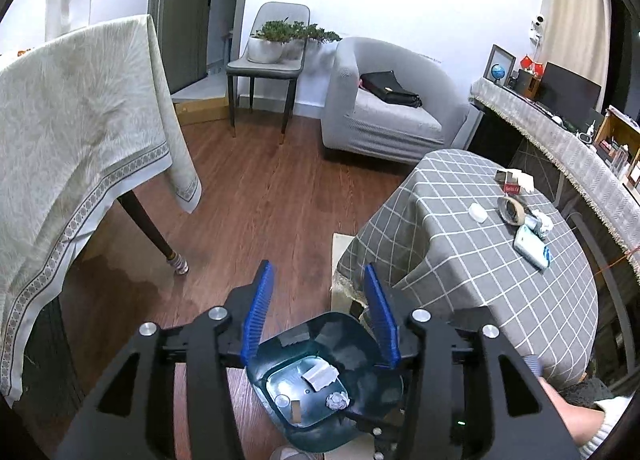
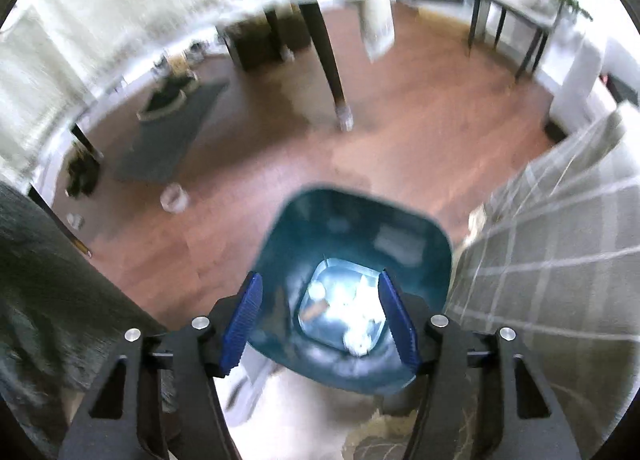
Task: Collect trash
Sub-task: 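Lower the cardboard tube into the teal bin and open the right tool, then move both tools back over the table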
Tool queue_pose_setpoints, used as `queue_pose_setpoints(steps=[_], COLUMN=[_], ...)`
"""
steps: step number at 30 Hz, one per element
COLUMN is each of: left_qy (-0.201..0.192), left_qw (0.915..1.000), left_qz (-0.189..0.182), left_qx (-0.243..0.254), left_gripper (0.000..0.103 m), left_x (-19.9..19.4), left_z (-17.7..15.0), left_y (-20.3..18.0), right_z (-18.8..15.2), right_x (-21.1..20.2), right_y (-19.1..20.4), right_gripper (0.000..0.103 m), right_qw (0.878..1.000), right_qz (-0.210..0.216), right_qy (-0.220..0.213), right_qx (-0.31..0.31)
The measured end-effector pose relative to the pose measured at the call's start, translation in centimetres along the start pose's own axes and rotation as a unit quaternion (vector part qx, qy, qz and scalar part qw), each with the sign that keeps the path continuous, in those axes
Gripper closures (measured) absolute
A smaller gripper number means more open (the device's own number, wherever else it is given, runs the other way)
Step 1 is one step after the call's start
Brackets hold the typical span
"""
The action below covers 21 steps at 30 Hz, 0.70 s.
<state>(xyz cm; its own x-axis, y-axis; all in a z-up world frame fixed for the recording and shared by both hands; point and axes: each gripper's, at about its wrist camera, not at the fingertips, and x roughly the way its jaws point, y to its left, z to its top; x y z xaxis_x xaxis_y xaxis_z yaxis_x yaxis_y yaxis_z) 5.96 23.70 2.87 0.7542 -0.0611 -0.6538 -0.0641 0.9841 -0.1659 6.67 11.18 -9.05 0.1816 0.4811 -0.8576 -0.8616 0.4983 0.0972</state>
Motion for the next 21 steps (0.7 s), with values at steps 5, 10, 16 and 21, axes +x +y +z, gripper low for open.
queue_pose_setpoints(steps=[5,10,16,21], left_qy=[-0.009,-0.012,-0.010,-0.009], left_qw=[0.9999,0.9999,0.9990,0.9968], left_qz=[-0.002,-0.009,-0.024,-0.045], left_qx=[0.003,0.009,0.036,0.066], left_gripper=[0.048,0.043,0.032,0.029], left_x=[-0.2,0.2,1.8,3.0], left_z=[0.6,1.3,1.9,2.1], left_y=[-0.6,-1.7,-4.5,-7.5], right_z=[0.9,0.8,-0.6,-2.1], right_x=[-4.8,-8.3,-11.3,-12.3], right_y=[-0.2,-1.7,-5.3,-7.7], right_gripper=[0.048,0.048,0.048,0.048], right_qw=[0.998,0.995,0.990,0.987], right_qz=[-0.009,-0.029,-0.070,-0.094], right_qy=[-0.060,-0.094,-0.110,-0.114], right_qx=[0.001,0.017,0.044,0.068])
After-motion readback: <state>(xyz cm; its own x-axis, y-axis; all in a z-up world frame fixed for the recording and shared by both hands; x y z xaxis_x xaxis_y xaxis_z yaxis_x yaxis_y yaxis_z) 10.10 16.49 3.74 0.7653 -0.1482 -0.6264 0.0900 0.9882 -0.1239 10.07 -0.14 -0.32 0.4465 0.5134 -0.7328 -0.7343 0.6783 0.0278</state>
